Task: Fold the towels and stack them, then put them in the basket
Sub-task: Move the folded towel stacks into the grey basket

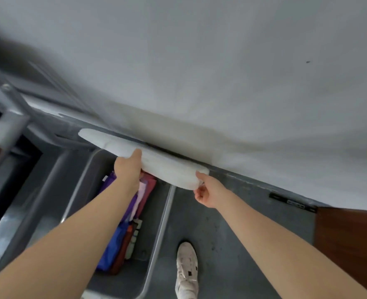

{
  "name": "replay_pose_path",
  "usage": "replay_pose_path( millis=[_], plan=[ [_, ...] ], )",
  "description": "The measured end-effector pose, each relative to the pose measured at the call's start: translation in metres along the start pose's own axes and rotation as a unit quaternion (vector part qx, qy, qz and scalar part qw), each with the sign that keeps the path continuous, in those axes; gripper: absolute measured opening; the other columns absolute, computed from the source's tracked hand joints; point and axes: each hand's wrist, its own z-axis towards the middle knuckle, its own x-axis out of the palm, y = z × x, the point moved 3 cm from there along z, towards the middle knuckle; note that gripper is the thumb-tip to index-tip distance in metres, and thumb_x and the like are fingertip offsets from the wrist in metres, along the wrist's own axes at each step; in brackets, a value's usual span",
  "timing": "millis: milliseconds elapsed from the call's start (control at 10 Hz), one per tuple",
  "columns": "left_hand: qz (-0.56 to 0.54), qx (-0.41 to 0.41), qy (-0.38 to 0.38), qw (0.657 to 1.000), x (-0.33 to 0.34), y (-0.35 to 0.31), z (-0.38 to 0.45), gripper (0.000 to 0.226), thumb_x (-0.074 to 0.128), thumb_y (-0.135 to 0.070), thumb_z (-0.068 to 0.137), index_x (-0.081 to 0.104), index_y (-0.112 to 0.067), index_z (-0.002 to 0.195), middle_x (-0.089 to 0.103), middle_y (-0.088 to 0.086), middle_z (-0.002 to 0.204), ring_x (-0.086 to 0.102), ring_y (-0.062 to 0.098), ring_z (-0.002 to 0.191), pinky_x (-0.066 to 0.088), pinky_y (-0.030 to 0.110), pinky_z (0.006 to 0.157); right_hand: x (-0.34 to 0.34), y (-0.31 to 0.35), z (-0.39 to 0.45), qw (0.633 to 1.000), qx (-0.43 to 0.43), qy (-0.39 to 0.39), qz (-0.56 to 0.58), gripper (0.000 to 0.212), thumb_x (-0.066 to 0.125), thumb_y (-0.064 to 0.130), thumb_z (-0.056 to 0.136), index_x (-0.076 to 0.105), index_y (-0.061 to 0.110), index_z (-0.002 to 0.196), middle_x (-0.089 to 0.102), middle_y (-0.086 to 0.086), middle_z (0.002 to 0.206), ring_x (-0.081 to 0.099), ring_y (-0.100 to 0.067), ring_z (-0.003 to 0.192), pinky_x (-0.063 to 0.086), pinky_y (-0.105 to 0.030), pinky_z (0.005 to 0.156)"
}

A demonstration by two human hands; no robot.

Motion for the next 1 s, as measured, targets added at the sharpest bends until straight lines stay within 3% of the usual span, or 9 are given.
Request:
replay_pose_path(
  millis=[100,200,400,500,600,700,800,900,1000],
  plan=[
    [-0.068,0.002,-0.035,0.997,-0.047,0.006,-0.025,0.011,0.058,-0.018,0.087,0.052,-0.014,0.080,0.059,0.002,0.080,0.056,0.019,0.072,0.050,0.035,0.073,-0.001,-0.018,-0.010,1.000,-0.001,-0.025,0.018,0.029,0.069,0.019,0.089,0.056,0.008,0.113,0.060,-0.007,0.089,0.054,-0.015,0.067,0.047,-0.024,0.054],
    [-0.096,0.006,-0.051,0.994,-0.087,0.011,-0.045,0.003,0.058,-0.016,0.089,0.057,-0.013,0.088,0.061,-0.001,0.082,0.058,0.018,0.074,0.051,0.032,0.071,0.008,-0.033,-0.021,0.999,0.003,-0.042,0.008,0.031,0.070,0.016,0.089,0.054,0.008,0.115,0.061,-0.009,0.097,0.058,-0.019,0.076,0.050,-0.026,0.064],
    [-0.073,0.006,-0.090,0.993,-0.172,0.055,-0.071,0.013,0.057,-0.020,0.087,0.056,-0.014,0.076,0.056,0.002,0.071,0.052,0.020,0.065,0.043,0.030,0.058,0.047,-0.073,-0.035,0.999,-0.008,-0.020,-0.046,0.044,0.073,0.016,0.086,0.056,0.006,0.125,0.065,-0.013,0.119,0.064,-0.028,0.104,0.055,-0.036,0.078],
    [0.000,-0.010,-0.115,0.993,-0.218,0.088,-0.072,0.034,0.058,-0.039,0.089,0.050,-0.012,0.069,0.049,-0.001,0.060,0.047,0.021,0.059,0.036,0.030,0.054,0.067,-0.094,-0.046,0.990,-0.049,-0.012,-0.135,0.044,0.073,0.015,0.085,0.055,0.003,0.123,0.063,-0.014,0.117,0.062,-0.026,0.094,0.054,-0.034,0.074],
    [0.016,-0.049,-0.135,0.990,-0.253,0.133,-0.070,0.045,0.060,-0.053,0.087,0.052,-0.008,0.084,0.052,0.000,0.065,0.051,0.018,0.060,0.038,0.032,0.058,0.082,-0.121,-0.046,0.961,-0.093,-0.037,-0.257,0.043,0.069,0.024,0.087,0.055,0.001,0.122,0.062,-0.014,0.118,0.061,-0.024,0.093,0.051,-0.029,0.063],
    [0.029,-0.092,-0.142,0.985,-0.268,0.172,-0.069,0.048,0.055,-0.052,0.089,0.049,-0.009,0.111,0.058,-0.001,0.080,0.056,0.022,0.074,0.041,0.033,0.068,0.084,-0.144,-0.038,0.932,-0.117,-0.067,-0.337,0.043,0.067,0.028,0.088,0.055,0.001,0.119,0.061,-0.015,0.117,0.060,-0.023,0.090,0.052,-0.028,0.062],
    [0.057,-0.173,-0.077,0.980,-0.281,0.237,-0.065,0.042,0.050,-0.046,0.095,0.054,-0.004,0.094,0.059,0.012,0.089,0.063,0.037,0.095,0.047,0.037,0.075,0.073,-0.179,-0.021,0.902,-0.134,-0.099,-0.399,0.046,0.066,0.030,0.088,0.052,0.002,0.122,0.060,-0.017,0.118,0.061,-0.027,0.097,0.055,-0.032,0.064],
    [0.047,-0.208,-0.032,0.976,-0.275,0.272,-0.054,0.033,0.048,-0.038,0.095,0.053,-0.009,0.080,0.058,0.014,0.089,0.064,0.039,0.103,0.055,0.041,0.086,0.060,-0.189,-0.007,0.901,-0.120,-0.094,-0.405,0.045,0.067,0.028,0.089,0.052,0.003,0.123,0.061,-0.016,0.119,0.062,-0.031,0.103,0.057,-0.035,0.068],
    [0.033,-0.236,-0.032,0.971,-0.268,0.317,-0.021,0.029,0.048,-0.032,0.095,0.050,-0.013,0.073,0.057,0.014,0.092,0.064,0.039,0.104,0.054,0.048,0.090,0.062,-0.200,0.017,0.909,-0.097,-0.063,-0.400,0.043,0.068,0.017,0.089,0.052,0.000,0.126,0.062,-0.017,0.119,0.062,-0.032,0.107,0.055,-0.032,0.061]
  ],
)
